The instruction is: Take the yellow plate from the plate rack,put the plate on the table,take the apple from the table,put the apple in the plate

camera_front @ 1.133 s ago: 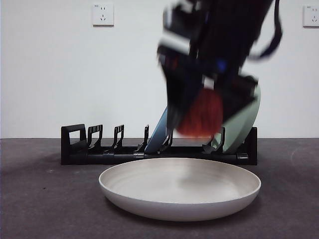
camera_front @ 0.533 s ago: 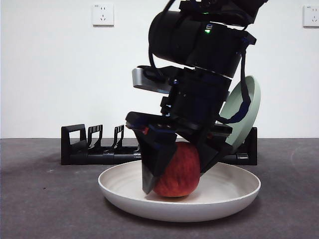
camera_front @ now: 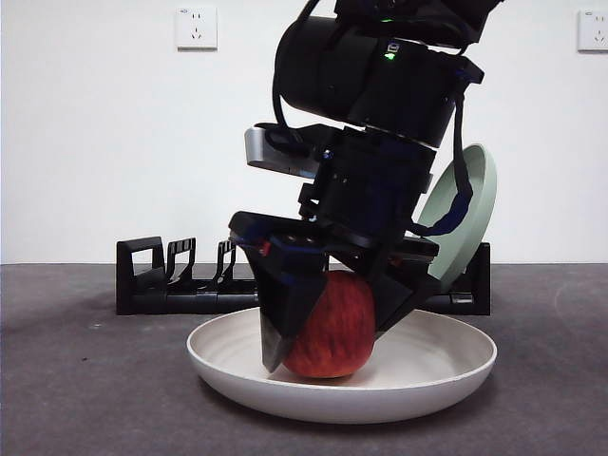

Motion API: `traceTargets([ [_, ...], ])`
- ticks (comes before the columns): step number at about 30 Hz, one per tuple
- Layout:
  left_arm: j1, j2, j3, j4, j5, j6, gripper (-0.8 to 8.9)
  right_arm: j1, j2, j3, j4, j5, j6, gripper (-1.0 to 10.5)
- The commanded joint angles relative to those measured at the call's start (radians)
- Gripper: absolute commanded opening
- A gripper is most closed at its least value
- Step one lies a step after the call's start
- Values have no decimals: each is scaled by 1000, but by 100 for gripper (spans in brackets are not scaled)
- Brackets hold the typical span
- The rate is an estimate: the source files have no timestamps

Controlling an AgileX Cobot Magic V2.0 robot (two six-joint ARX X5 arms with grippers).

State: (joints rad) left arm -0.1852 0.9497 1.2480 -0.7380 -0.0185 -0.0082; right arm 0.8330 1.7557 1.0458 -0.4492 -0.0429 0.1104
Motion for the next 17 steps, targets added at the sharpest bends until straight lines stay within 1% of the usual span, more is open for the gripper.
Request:
traceTargets([
  [1, 2, -1, -3, 2, 0, 2, 251, 3, 14, -7, -6, -2, 13, 415],
  [6, 2, -1, -3, -5, 0, 2, 251, 3, -11, -7, -6, -2, 12, 413],
  [12, 2, -1, -3, -13, 6, 2, 251, -13, -84, 3, -8, -2, 5, 410],
  [17, 2, -1, -3, -12, 116, 5, 251, -44, -192, 8, -8, -4, -32, 405],
])
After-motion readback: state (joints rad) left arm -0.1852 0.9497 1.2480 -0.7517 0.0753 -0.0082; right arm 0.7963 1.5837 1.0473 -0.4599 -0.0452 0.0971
